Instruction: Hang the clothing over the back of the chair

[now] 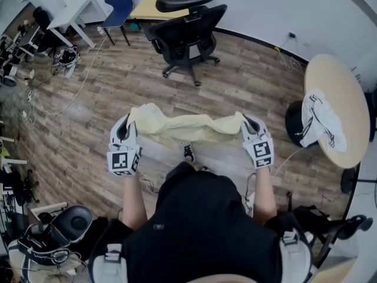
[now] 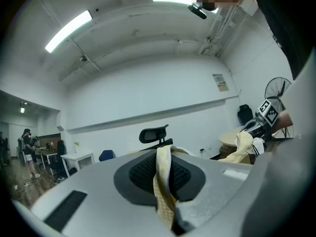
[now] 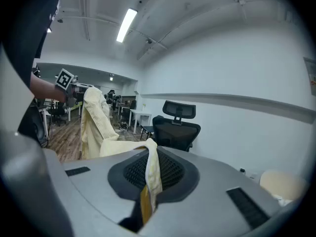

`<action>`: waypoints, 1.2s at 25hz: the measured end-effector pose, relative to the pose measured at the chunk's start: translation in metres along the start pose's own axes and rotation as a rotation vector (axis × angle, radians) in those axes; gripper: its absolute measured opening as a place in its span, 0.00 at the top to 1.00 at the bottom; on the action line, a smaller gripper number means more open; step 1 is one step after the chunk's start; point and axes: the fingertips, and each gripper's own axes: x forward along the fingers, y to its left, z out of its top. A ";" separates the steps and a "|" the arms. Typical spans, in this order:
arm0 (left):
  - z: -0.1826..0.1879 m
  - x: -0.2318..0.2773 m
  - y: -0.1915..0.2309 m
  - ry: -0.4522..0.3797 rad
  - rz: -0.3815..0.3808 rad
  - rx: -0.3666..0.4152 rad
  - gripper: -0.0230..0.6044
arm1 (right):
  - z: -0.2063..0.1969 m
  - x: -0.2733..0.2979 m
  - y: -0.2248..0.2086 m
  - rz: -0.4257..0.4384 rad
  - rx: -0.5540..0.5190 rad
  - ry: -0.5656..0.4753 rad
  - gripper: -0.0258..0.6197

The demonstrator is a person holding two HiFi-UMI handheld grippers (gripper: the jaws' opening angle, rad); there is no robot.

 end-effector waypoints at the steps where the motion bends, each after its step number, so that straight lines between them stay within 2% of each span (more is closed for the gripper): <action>1: -0.002 0.002 0.000 0.003 -0.005 0.003 0.96 | 0.000 0.000 0.000 -0.001 0.006 -0.004 0.96; 6: -0.011 0.017 -0.001 0.016 -0.023 0.004 0.96 | 0.022 0.005 0.000 0.013 0.045 -0.075 0.96; 10: -0.012 0.029 0.002 0.043 -0.022 -0.003 0.96 | 0.034 0.015 -0.007 -0.005 -0.001 -0.060 0.96; 17: -0.014 0.037 0.025 -0.002 -0.017 -0.007 0.96 | 0.040 0.029 -0.009 0.000 -0.008 -0.042 0.96; 30: -0.025 0.073 0.067 0.013 -0.001 -0.043 0.96 | 0.059 0.075 -0.013 -0.008 -0.024 -0.006 0.96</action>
